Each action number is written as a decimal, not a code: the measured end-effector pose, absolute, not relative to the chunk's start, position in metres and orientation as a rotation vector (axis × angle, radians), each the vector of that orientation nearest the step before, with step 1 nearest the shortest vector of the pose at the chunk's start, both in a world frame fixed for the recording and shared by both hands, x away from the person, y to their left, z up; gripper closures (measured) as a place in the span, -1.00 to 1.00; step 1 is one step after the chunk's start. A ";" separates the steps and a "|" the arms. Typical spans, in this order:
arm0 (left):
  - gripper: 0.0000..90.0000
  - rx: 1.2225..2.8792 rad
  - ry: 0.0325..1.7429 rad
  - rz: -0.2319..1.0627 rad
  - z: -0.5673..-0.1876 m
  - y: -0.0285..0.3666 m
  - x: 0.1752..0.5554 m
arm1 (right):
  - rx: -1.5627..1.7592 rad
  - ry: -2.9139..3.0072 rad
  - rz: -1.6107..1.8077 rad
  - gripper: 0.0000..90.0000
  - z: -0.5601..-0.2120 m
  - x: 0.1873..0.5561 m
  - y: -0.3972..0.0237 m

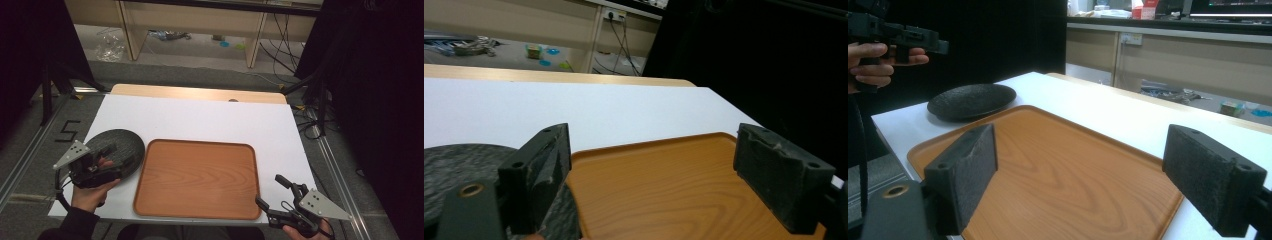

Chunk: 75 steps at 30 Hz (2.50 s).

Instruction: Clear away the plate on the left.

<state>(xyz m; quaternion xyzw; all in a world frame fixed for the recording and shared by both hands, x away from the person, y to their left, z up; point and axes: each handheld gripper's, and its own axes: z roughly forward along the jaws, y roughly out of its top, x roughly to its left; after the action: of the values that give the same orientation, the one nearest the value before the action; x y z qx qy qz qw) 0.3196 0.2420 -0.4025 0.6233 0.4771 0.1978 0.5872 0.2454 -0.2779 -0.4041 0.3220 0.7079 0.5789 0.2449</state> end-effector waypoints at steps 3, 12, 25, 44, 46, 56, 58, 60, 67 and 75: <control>-0.66 1.415 1.140 0.465 -0.403 0.251 0.322 | 0.879 1.928 1.584 -0.65 -0.404 0.246 -0.278; -0.65 1.379 1.212 0.479 -0.406 0.270 0.326 | 0.878 1.928 1.581 -0.65 -0.404 0.245 -0.278; -0.65 1.303 1.374 0.391 -0.415 0.294 0.333 | 0.880 1.950 1.570 -0.65 -0.403 0.245 -0.278; -0.63 1.184 1.534 0.266 -0.440 0.335 0.345 | 0.873 1.955 1.574 -0.65 -0.404 0.245 -0.277; -0.63 1.170 1.565 0.286 -0.441 0.337 0.345 | 0.867 1.944 1.590 -0.65 -0.404 0.246 -0.277; -0.62 1.085 1.661 0.203 -0.456 0.354 0.349 | 0.869 1.945 1.582 -0.65 -0.404 0.245 -0.277; -0.62 1.085 1.670 0.195 -0.458 0.356 0.349 | 0.874 1.952 1.575 -0.65 -0.404 0.245 -0.277; -0.62 1.077 1.688 0.178 -0.461 0.361 0.348 | 0.865 1.942 1.594 -0.65 -0.404 0.245 -0.277; -0.61 1.056 1.707 0.159 -0.469 0.367 0.348 | 0.866 1.947 1.593 -0.65 -0.404 0.245 -0.277; -0.58 1.022 1.768 0.100 -0.477 0.373 0.347 | 0.859 1.948 1.581 -0.65 -0.404 0.245 -0.277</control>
<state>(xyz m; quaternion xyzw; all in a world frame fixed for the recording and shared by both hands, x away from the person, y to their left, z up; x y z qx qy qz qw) 0.3471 0.3725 -0.4772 0.4266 0.7379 0.0416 0.5213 0.2453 -0.2766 -0.4038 0.3141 0.7128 0.5783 0.2426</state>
